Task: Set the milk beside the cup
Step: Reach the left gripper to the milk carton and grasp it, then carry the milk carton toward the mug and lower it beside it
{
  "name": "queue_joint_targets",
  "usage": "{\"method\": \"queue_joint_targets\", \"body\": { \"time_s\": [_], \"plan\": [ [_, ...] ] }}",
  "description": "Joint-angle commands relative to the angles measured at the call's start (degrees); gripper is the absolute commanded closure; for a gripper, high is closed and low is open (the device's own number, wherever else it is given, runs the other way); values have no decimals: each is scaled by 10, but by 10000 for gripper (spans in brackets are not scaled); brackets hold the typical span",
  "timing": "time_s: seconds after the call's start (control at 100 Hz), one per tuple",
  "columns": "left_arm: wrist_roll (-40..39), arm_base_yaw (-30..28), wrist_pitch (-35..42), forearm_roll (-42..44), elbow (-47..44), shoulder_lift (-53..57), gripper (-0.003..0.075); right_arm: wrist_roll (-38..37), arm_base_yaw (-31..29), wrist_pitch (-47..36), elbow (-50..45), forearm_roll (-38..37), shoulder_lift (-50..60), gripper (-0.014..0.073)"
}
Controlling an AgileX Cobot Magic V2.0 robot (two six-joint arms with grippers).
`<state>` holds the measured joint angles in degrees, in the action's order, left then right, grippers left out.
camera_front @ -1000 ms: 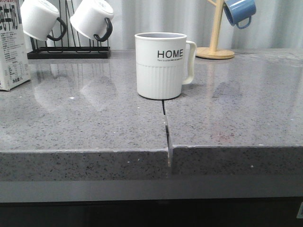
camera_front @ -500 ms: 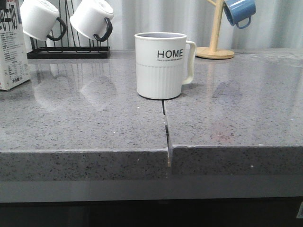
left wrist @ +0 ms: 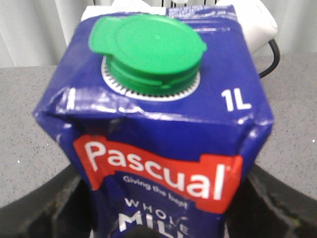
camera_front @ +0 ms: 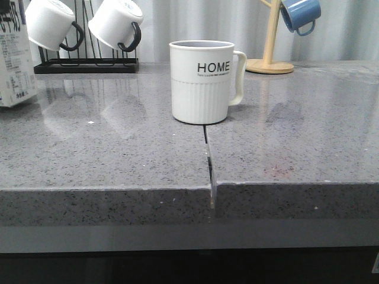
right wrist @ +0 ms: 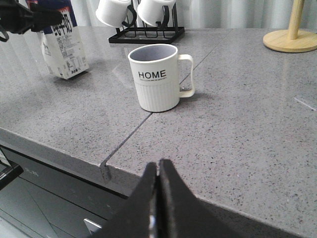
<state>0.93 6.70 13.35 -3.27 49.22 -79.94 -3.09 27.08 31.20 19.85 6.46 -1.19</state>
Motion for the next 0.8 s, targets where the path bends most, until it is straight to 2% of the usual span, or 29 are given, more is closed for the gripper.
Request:
{"method": "queue_joint_targets", "body": {
  "time_s": [0.0, 0.24, 0.79],
  "plan": [
    [-1, 6, 41, -5, 19, 39, 570, 3, 1, -42, 13, 0, -6, 662],
    [0, 42, 2, -33, 19, 86, 573, 3, 1, -42, 13, 0, -6, 662],
    [0, 179, 28, -54, 21, 65, 573, 3, 1, -42, 13, 0, -6, 662]
  ]
}}
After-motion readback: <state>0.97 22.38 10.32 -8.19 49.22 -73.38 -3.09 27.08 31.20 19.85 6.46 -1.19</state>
